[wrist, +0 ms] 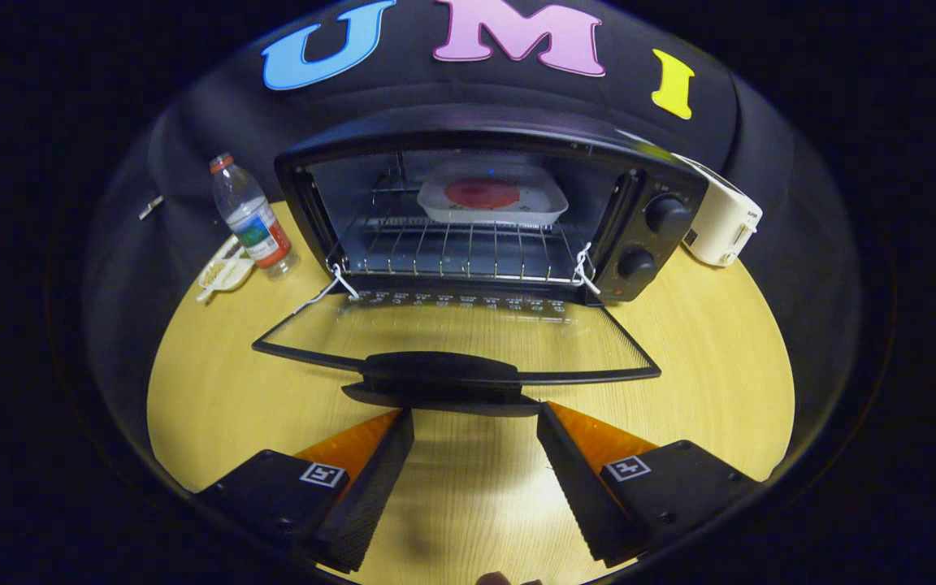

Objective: Open the toaster oven, put the food inside, and close the toaster oven door.

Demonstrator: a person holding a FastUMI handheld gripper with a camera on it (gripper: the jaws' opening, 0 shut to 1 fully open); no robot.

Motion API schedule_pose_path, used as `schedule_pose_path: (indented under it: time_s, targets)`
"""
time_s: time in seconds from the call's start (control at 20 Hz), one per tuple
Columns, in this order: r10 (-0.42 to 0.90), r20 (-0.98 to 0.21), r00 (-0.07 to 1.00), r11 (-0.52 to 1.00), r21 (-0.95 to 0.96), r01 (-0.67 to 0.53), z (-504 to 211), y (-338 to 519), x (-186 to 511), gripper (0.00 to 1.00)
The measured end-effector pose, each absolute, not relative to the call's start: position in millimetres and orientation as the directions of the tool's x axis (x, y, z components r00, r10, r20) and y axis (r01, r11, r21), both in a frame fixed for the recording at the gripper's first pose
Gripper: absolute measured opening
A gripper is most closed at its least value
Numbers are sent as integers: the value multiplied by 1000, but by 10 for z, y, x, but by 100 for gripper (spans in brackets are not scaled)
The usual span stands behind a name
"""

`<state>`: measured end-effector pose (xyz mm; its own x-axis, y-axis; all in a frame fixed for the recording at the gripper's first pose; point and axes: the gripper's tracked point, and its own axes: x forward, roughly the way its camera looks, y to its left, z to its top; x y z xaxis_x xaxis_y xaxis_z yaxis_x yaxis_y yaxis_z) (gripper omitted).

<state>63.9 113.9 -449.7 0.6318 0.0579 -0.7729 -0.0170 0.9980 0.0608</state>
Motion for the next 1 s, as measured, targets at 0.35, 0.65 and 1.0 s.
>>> schedule_pose_path:
  time_s: [0.35, 0.65, 1.0]
  targets:
    - [57, -680, 731, 987, 150, 62, -3993, 1058, 902, 100]
    - [34, -548, 836, 985, 161, 65, -3247, 905, 1005, 99]
    - [54, -405, 913, 983, 180, 22, -2480, 772, 724, 99]
